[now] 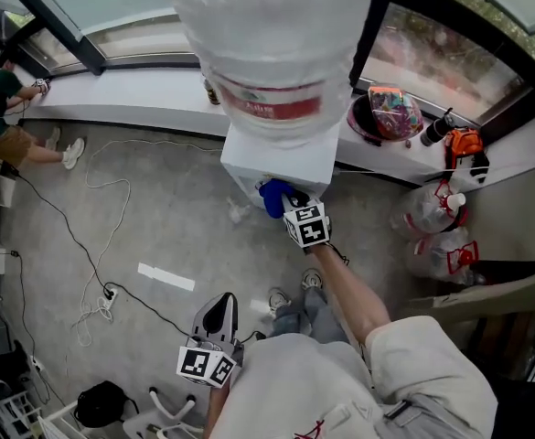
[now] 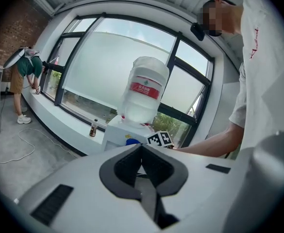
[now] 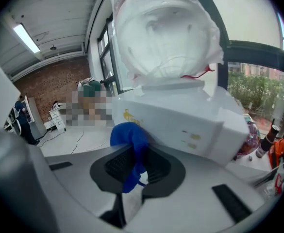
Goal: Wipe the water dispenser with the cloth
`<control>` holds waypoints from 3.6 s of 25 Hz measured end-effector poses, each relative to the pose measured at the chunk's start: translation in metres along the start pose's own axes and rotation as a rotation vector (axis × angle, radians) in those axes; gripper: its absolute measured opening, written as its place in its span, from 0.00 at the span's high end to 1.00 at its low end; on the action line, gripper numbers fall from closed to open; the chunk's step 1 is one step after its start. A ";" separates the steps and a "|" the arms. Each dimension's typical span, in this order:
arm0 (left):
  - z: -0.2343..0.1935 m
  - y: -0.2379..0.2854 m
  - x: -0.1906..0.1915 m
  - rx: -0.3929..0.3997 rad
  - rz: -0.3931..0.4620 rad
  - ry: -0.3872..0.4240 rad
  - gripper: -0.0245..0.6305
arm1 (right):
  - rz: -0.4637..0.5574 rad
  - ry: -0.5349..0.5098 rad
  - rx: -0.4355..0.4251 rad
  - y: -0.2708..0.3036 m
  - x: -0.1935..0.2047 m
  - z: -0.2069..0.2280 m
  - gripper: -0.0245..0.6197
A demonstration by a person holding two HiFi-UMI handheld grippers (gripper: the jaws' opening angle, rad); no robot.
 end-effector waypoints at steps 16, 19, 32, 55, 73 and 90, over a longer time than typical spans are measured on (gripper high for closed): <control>0.049 0.029 0.001 0.085 -0.025 0.056 0.94 | 0.005 0.118 0.094 -0.063 0.057 0.081 0.88; 0.060 0.036 -0.001 0.088 -0.020 0.059 0.94 | 0.005 0.124 0.108 -0.073 0.063 0.093 0.88; 0.100 0.056 -0.008 0.096 0.009 0.084 0.94 | 0.073 0.057 0.088 -0.123 0.069 0.090 0.88; 0.098 0.056 -0.058 0.009 0.169 0.134 0.94 | 0.459 -0.156 -0.033 -0.255 -0.041 0.016 0.88; 0.157 0.050 -0.023 0.082 0.139 0.147 0.94 | 0.353 -0.177 -0.128 -0.340 0.075 -0.054 0.88; 0.149 -0.124 0.106 0.091 0.162 0.164 0.94 | 0.373 -0.179 -0.085 -0.399 0.198 -0.208 0.88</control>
Point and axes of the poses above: the fingertips, and each gripper's own axes: y forward along the fingers, z to its right, x out of its underside, the point moved 4 cm from there along -y, backward along the fingers, and after that the axes turned 13 degrees about -z, right-handed, at the moved point
